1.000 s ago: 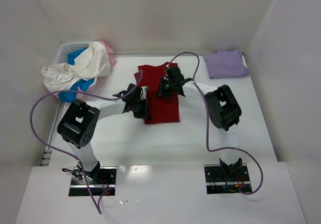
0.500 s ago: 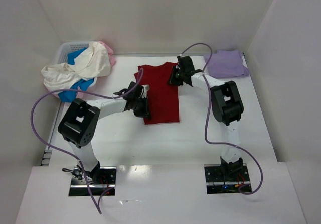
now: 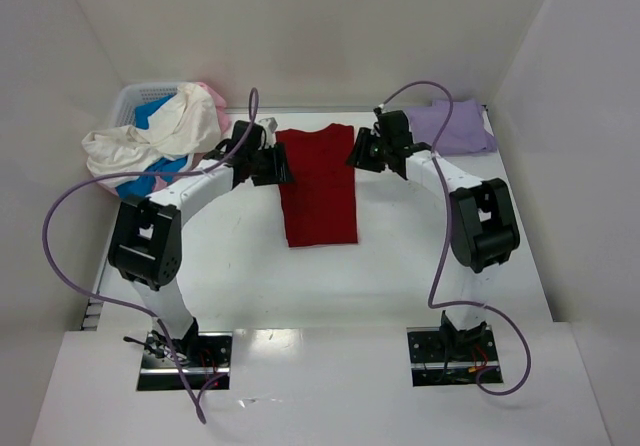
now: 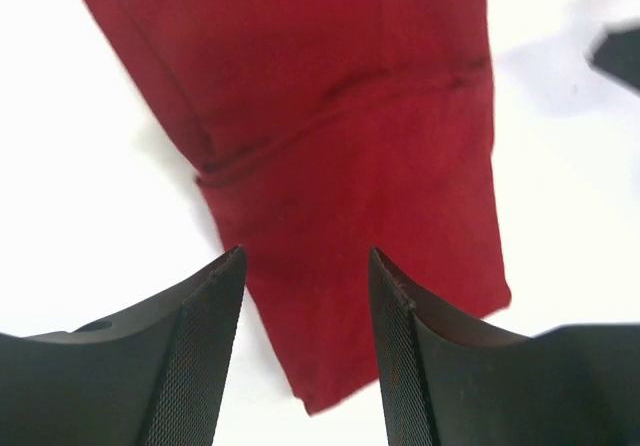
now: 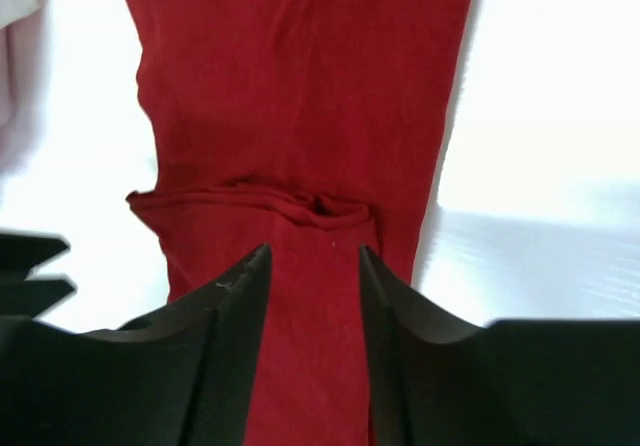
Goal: Fold and stack the t-shirts
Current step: Fold the folded rectangular tshirt in 1/3 of the way
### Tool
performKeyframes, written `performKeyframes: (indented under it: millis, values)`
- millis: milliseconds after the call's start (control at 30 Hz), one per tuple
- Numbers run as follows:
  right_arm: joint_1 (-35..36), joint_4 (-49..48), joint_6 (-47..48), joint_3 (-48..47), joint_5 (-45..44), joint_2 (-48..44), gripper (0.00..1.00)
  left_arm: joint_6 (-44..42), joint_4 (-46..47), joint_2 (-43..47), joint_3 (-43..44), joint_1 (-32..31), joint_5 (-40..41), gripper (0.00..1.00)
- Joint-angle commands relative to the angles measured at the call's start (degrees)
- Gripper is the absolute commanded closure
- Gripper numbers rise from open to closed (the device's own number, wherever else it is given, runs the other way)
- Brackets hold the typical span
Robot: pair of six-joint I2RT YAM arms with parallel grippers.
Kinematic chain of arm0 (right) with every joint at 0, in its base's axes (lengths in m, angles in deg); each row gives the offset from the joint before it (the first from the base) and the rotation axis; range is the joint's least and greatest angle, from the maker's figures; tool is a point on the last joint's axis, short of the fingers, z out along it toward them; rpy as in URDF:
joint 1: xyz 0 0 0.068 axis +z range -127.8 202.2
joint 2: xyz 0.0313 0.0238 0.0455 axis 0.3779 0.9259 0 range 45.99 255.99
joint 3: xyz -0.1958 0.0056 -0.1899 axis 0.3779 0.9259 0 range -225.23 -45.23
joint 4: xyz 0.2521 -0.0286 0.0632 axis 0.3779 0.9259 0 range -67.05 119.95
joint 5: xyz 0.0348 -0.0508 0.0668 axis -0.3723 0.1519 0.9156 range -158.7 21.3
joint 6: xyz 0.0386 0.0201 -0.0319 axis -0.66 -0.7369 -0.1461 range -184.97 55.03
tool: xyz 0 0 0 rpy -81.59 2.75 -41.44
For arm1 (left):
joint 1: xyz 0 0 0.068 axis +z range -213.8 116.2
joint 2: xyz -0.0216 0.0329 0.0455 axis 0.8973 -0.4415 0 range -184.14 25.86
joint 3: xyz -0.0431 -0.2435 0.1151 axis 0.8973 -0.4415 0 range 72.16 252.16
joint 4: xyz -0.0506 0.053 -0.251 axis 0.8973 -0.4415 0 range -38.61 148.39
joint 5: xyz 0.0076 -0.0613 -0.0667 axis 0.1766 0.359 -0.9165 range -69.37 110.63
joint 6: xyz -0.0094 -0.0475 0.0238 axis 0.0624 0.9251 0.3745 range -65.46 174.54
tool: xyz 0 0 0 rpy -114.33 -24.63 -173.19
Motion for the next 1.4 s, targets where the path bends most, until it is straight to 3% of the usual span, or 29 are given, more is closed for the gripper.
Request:
performKeyframes:
  millis: [0, 200, 533, 800, 967, 1200, 1367]
  values:
    - [0.46, -3.14, 1.04, 5.25, 1.15, -2.62, 0.53, -2.83, 1.16, -3.66, 1.68, 1.29, 0.88, 0.40]
    - [0.46, -4.81, 1.04, 6.67, 2.20, -1.14, 0.53, -2.83, 3.80, -6.21, 1.76, 2.44, -1.58, 0.47]
    - [0.46, -5.34, 1.04, 3.07, 3.79, 3.71, 0.53, -2.83, 4.33, -11.83, 6.07, 2.96, -2.63, 0.49]
    - [0.46, -5.86, 0.51, 1.22, 5.55, 7.22, 0.53, -3.35, 4.33, -14.03, 8.01, 4.11, -3.78, 0.65]
    - [0.46, -5.87, 0.51, -0.10, 5.55, 8.28, 0.53, -3.35, 4.33, -14.74, 9.06, 4.63, -3.78, 0.64]
    - [0.46, -5.87, 0.51, -2.03, 6.69, 10.64, 0.68, -3.88, 3.80, -16.32, 10.12, 4.63, -3.78, 0.64]
    - [0.46, -5.87, -0.02, -2.56, 7.22, 11.18, 0.85, -4.41, 3.80, -16.32, 10.64, 5.16, -4.31, 0.81]
